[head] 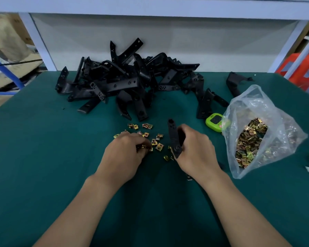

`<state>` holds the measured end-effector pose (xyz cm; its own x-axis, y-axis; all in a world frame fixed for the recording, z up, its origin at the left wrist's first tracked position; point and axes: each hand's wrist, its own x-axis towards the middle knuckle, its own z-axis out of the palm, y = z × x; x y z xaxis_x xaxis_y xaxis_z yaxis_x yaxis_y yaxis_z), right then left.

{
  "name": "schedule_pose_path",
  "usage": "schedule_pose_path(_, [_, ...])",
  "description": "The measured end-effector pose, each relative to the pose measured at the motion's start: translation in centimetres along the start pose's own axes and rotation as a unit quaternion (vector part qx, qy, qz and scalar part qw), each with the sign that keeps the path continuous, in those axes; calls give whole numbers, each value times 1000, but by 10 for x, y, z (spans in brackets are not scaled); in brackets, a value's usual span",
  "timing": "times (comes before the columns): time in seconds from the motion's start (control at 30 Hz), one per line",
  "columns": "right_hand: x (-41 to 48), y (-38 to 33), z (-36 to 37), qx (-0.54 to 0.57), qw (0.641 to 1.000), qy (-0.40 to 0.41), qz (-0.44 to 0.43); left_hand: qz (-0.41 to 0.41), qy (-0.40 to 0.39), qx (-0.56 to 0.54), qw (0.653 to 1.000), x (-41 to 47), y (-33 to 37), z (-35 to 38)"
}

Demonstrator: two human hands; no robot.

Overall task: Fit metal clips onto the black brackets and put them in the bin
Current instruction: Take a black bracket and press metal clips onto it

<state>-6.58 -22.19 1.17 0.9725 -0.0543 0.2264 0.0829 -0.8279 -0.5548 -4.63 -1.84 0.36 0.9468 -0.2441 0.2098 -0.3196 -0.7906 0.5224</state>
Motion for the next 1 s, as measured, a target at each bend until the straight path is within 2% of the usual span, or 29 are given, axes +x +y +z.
schedule_pose_path(0.17, [3, 4, 2, 26, 1000, 7, 2, 25, 45, -8, 999, -2, 3, 9])
schedule_pose_path(0.3, [2, 0, 2, 63, 997, 26, -33, -37, 133, -78, 987, -5, 10, 8])
schedule_pose_path(0.37, [1, -5, 0, 90, 993, 45, -67, -75, 124, -147, 978, -6, 13, 6])
schedule_pose_path(0.47, [-1, -11, 1, 78, 992, 27, -97, -95, 119, -217, 964, -7, 18, 3])
schedule_pose_path(0.6, [-2, -7, 5, 40, 996, 1, -82, -85, 97, -236, 963, -7, 21, 3])
schedule_pose_path(1.0, [2, 5, 7, 54, 998, -7, -41, -90, 36, -346, 933, 6, 13, 4])
